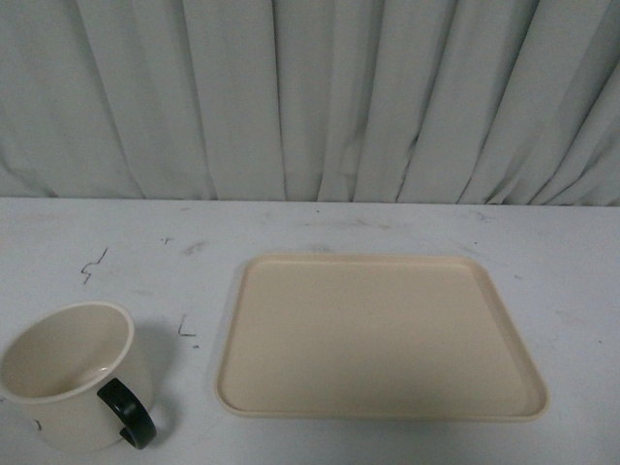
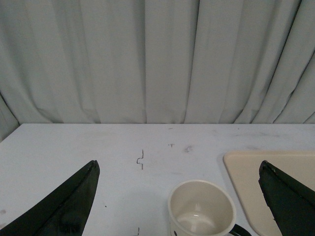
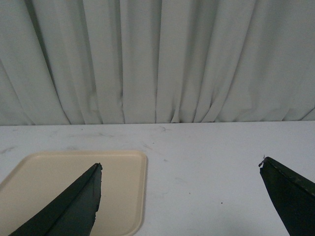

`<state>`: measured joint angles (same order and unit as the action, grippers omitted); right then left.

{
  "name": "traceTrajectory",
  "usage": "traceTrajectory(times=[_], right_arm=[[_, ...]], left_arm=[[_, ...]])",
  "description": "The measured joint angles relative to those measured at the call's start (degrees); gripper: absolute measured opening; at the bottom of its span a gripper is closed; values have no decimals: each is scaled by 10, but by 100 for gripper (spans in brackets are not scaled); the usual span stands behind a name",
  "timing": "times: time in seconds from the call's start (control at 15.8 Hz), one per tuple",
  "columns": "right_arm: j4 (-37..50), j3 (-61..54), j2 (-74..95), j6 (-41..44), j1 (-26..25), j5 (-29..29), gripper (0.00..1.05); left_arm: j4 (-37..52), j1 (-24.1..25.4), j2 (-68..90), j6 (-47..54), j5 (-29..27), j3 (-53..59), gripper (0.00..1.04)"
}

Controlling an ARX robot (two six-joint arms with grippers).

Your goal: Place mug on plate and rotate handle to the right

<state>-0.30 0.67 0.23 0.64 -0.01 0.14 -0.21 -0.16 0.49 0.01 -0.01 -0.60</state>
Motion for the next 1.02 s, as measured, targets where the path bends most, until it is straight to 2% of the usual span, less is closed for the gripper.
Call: traceTrajectory(times=[0.76, 0.89, 1.02], right_arm=[[0, 0, 0, 0, 0, 0, 98], [0, 0, 0, 0, 0, 0, 98], [0, 0, 0, 0, 0, 0, 98]], left_arm=[[0, 0, 0, 0, -2, 0, 98], [90, -63, 75, 4, -57, -6, 98], [183, -76, 260, 4, -59, -31, 98]])
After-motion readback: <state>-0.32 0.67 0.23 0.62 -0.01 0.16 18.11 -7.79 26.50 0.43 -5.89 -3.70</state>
